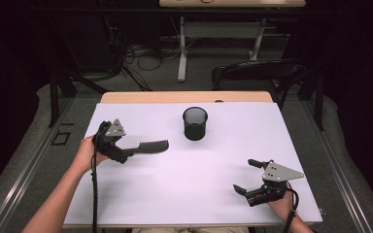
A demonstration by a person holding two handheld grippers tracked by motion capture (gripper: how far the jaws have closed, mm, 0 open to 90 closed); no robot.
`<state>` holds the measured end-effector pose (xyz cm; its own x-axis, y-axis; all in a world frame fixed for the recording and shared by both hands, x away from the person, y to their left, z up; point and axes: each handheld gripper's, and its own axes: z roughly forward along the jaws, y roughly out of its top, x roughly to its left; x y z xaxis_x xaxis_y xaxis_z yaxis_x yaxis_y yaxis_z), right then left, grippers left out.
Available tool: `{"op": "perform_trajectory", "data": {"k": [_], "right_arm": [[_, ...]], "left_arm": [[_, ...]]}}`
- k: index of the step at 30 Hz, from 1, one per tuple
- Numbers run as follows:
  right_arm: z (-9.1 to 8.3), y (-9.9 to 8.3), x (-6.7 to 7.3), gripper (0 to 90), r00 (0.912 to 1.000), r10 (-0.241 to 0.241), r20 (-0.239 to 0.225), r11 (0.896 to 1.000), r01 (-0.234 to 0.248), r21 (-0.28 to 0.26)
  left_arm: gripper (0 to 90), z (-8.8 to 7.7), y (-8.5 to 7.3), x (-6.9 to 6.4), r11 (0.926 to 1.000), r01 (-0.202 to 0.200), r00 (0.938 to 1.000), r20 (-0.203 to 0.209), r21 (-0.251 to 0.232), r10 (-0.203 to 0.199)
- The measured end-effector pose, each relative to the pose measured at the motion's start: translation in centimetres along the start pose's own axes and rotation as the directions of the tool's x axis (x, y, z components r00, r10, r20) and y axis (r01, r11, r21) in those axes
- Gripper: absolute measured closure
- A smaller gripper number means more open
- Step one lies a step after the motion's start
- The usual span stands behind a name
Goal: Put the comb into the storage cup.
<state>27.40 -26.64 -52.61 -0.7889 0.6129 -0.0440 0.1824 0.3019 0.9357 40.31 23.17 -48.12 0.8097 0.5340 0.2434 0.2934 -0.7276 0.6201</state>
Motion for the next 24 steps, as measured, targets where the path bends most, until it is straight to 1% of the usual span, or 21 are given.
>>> {"op": "perform_trajectory", "data": {"k": [3,4,6,11,13,15,17,18,20,24], "right_arm": [[0.0,0.0,0.0,0.0,1.0,0.0,0.001,1.0,0.0,0.001],[0.0,0.0,0.0,0.0,1.0,-0.001,0.002,1.0,0.001,0.002],[0.0,0.0,0.0,0.0,1.0,-0.002,0.001,1.0,0.002,-0.002],[0.2,-0.1,0.0,0.0,1.0,0.002,-0.001,1.0,-0.002,0.01],[0.2,-0.1,0.0,0.0,1.0,0.002,-0.001,1.0,-0.002,0.012],[0.1,-0.1,0.0,0.0,1.0,0.0,-0.003,1.0,0.0,0.01],[0.1,-0.1,0.0,0.0,1.0,0.003,-0.004,1.0,-0.003,0.009],[0.1,-0.1,0.0,0.0,1.0,0.001,-0.005,1.0,-0.001,0.01],[0.2,-0.1,0.0,0.0,1.0,0.0,-0.006,1.0,0.0,0.012],[0.2,-0.1,0.0,0.0,0.9999,0.0,-0.01,1.0,0.0,0.014]], "left_arm": [[0.1,0.2,0.0,0.2,0.9997,-0.018,0.9998,0.003,0.018,0.018],[0.1,0.3,0.0,0.3,0.9991,-0.026,0.9997,0.005,0.033,0.026],[0.1,0.5,0.0,0.4,0.9985,-0.038,0.9993,0.007,0.039,0.037],[0.1,1.0,-0.2,0.6,0.9975,-0.048,0.9987,0.016,0.052,0.047],[0.1,1.2,-0.2,0.7,0.9967,-0.053,0.9983,0.026,0.061,0.052],[0.1,1.4,-0.2,0.7,0.9946,-0.069,0.9974,0.026,0.078,0.067],[0.2,1.6,-0.1,0.8,0.9925,-0.085,0.9958,0.04,0.088,0.082],[0.1,1.7,-0.1,0.8,0.9912,-0.093,0.9952,0.037,0.094,0.09],[0.1,1.8,-0.1,0.9,0.9892,-0.106,0.9937,0.049,0.101,0.101],[0.1,2.2,-0.2,0.9,0.9878,-0.113,0.9925,0.057,0.107,0.108]]}}
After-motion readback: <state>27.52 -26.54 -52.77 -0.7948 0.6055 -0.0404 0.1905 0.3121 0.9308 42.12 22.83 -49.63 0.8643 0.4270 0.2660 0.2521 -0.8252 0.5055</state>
